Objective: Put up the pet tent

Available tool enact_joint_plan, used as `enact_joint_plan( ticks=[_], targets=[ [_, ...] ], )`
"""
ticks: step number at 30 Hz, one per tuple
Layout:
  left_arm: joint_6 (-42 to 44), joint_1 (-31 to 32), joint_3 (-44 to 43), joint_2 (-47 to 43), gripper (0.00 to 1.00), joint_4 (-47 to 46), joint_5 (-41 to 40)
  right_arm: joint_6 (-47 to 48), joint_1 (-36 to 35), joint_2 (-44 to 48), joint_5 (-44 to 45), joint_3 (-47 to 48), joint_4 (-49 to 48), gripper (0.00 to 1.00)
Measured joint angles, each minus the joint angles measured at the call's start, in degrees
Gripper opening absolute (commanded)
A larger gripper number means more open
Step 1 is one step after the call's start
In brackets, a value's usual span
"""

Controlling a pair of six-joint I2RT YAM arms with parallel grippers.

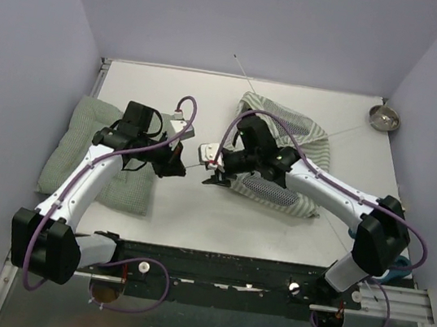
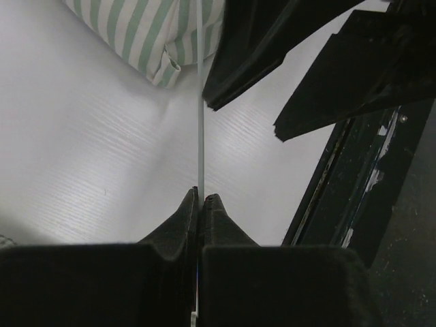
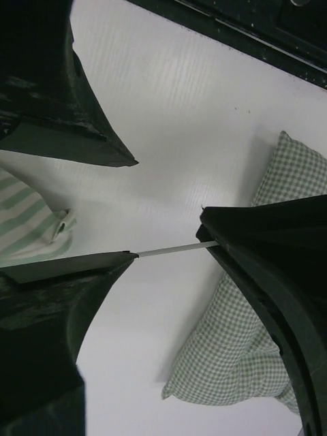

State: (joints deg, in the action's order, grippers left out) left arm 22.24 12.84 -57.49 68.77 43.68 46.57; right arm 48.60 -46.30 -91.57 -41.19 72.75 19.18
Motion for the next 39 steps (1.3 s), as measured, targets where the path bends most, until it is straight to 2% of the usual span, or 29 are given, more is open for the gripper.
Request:
enact_joint_plan(
  ticks=[5,7,10,12,14,15,19,20,22,23,25,28,32,37,39],
  targets=[
    [-0.81,-0.02,0.57,-0.61,0.00,-0.37,0.87,2.84,-1.38,-2.95,1.81,0.96,-3.76,0.49],
    [-0.96,0.04,1.14,-1.40,0.00,-0.63,1.25,3.89,-1.51,-3.58,2.58,1.42,-5.44,0.48],
    [-1.20,0.04,1.73,-2.21,0.00,-1.01,1.90,4.79,-1.70,-4.52,3.56,1.66,-7.32,0.38],
    [-1.77,0.04,2.29,-2.49,0.00,-1.64,2.12,5.46,-1.86,-5.07,3.87,1.66,-7.93,0.24],
    [-2.47,-0.07,2.58,-2.54,0.00,-2.73,2.08,5.84,-2.08,-5.40,4.09,1.66,-7.87,0.01],
    [-2.82,-0.13,2.67,-2.56,0.09,-3.37,2.05,5.97,-2.16,-5.49,4.17,1.66,-7.72,0.01],
    [-5.86,-0.48,3.87,-3.89,0.56,-7.10,1.68,6.14,-2.38,-5.51,5.60,1.81,-7.17,0.01],
    [-6.82,-0.92,4.28,-4.79,0.71,-7.78,1.64,6.19,-2.38,-5.49,6.29,1.92,-7.23,0.01],
    [-9.68,-3.48,6.56,-9.20,0.92,-10.64,1.73,6.67,-2.12,-4.90,7.58,1.95,-6.99,0.01],
    [-11.39,-5.75,7.98,-11.96,0.98,-12.35,1.81,6.95,-1.92,-4.26,7.96,1.95,-6.60,0.01],
    [-15.08,-13.55,11.76,-21.07,0.99,-17.66,1.36,7.28,-1.03,-2.27,8.46,2.05,-5.38,0.01],
    [-19.39,-18.78,13.81,-31.56,0.99,-23.93,-1.01,7.87,0.87,0.94,9.31,3.69,-2.71,0.01],
    [-21.92,-19.50,16.26,-35.67,0.99,-30.84,-0.28,7.96,3.30,3.89,10.73,7.93,0.48,0.01],
    [-28.59,-18.32,33.62,-36.30,0.93,-51.06,4.04,7.78,5.03,5.05,11.39,13.16,2.86,0.01],
    [-28.46,-13.94,37.13,-33.94,0.93,-54.53,3.34,7.74,5.46,5.31,11.56,15.17,4.09,0.01]
  ],
)
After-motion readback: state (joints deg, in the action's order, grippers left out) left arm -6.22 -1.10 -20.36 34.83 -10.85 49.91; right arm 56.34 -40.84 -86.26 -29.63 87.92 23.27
